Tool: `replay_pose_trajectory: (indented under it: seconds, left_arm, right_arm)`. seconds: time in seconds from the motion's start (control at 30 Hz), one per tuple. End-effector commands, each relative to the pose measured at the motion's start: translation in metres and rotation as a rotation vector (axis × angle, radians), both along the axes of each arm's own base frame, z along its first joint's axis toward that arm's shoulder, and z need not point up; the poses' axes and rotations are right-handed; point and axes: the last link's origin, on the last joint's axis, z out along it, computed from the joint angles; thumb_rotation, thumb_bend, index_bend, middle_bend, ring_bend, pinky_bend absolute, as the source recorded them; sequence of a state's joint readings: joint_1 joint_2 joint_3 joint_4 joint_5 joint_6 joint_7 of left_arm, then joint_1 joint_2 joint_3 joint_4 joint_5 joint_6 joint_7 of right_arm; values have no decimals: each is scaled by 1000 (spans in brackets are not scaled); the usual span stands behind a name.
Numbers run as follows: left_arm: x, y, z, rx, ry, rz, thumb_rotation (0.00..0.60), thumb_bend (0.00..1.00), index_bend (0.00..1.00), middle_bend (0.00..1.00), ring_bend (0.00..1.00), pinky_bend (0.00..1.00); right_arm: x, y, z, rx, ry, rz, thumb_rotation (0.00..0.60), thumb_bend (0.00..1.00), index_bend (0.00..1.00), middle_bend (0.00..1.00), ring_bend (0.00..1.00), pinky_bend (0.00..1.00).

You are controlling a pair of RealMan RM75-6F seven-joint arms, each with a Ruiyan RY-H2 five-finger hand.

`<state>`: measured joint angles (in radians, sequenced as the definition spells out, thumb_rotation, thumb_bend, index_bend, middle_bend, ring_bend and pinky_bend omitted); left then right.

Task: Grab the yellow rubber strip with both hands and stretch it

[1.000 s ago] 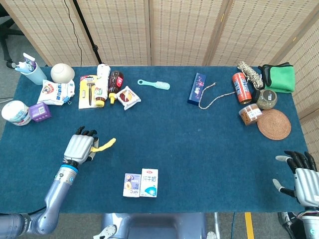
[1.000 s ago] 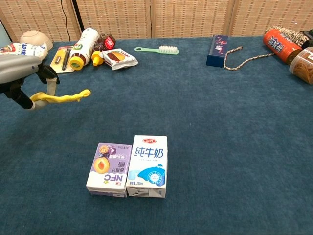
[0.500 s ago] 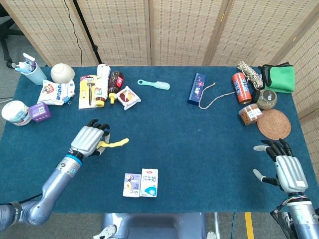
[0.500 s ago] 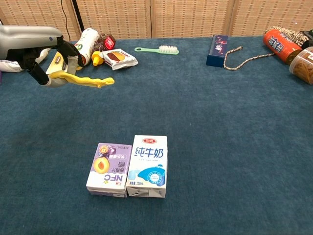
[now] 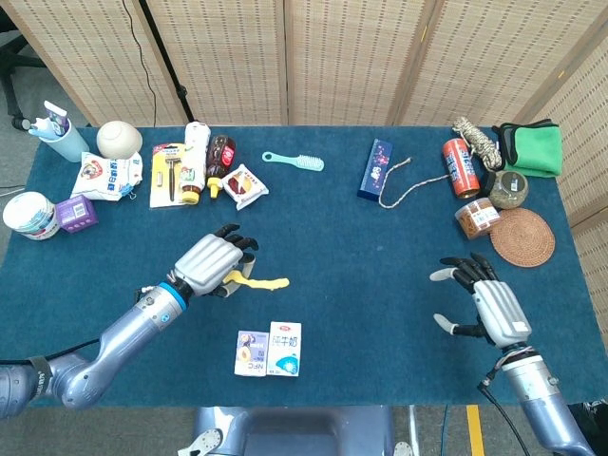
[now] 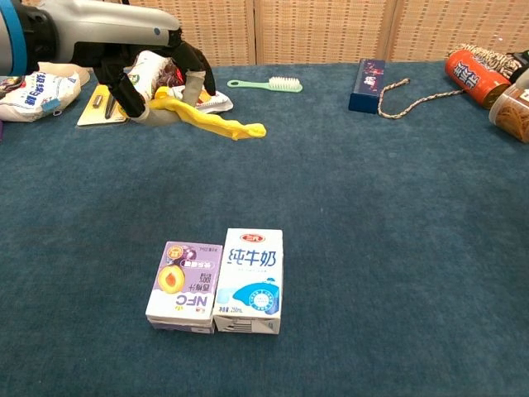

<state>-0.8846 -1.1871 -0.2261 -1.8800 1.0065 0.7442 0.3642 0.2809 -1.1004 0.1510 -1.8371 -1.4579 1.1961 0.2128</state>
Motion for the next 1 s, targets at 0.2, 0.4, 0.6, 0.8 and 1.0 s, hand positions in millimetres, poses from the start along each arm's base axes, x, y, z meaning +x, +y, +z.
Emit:
replay_pose_trajectory:
  seconds: [0.2,0.4,0.6,0.8,1.0]
  left_arm:
    - [35,8,-7,-92,-22,-41,600,427,656,266,249,93]
    - [52,13,-12,-121,-33,-38,600,427,660,266,241,93]
    - [68,20,-20,-146,-26,-31,600,427,668,261,214,93]
    - [82,25,-28,-152,-11,-32,600,427,674,146,69,92]
    - [93,26,-35,-142,-9,-36,600,427,683,21,0,75]
  right_arm:
    - [10,-12,-19,49,-100,4,600,250,341,206,171,36]
    - [14,-17,-29,72,-150,-3,600,250,375,200,160,5]
    - [18,-22,-42,106,-203,-6,600,249,383,168,77,0]
    - [23,-26,-52,127,-254,-5,600,249,382,146,37,0]
    - [28,-29,-60,142,-285,-3,600,251,391,141,16,0]
